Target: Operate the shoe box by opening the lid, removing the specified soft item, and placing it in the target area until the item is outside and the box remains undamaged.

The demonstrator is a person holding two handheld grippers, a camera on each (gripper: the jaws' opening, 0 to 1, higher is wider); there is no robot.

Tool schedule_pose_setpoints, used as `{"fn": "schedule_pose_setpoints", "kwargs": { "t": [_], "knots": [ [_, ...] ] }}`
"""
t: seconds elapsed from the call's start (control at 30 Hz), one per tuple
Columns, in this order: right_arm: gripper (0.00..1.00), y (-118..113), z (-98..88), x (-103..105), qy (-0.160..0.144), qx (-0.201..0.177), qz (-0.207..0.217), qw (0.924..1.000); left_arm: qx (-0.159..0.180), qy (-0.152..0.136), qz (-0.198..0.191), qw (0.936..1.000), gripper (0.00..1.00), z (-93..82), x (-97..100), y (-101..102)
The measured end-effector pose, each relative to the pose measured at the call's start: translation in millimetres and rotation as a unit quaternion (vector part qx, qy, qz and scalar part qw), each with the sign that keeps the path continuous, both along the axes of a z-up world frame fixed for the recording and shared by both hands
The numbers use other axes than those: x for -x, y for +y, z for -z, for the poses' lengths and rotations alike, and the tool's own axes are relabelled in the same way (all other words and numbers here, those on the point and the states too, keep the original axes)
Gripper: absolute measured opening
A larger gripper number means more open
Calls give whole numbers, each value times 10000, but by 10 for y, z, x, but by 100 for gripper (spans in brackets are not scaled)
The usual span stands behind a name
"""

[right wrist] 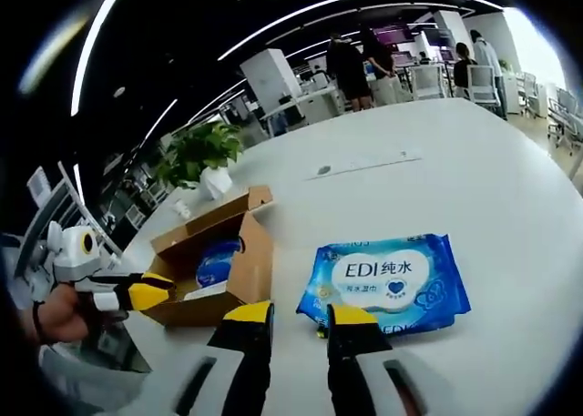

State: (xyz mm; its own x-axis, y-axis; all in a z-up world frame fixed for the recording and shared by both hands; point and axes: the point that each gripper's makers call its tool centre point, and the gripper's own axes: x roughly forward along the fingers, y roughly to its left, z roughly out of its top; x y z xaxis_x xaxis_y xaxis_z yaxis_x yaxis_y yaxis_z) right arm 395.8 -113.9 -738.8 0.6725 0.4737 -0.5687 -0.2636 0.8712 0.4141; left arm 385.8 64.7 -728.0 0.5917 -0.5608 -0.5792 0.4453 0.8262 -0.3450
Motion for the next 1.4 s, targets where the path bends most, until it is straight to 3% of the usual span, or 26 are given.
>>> {"fn": "schedule_pose_setpoints", "kwargs": {
  "t": [0.33,0.63,0.83,1.1,1.4],
  "knots": [
    [25,197,-13,47,-32,-42,-80,10000,96,-9,-357,9993,23,-52,50,387],
    [27,443,-68,148,-57,-36,-296,9995,46,-180,-463,9988,25,-154,113,561],
    [30,632,-98,159,-129,153,-601,9980,33,-218,-467,9987,25,-167,181,568],
    [32,890,-121,100,-145,200,-916,9955,-66,-139,-433,9989,28,-58,302,501],
    [34,1194,-188,54,-323,574,-1448,9873,-170,-238,-453,9985,28,-102,261,556]
  ]
}}
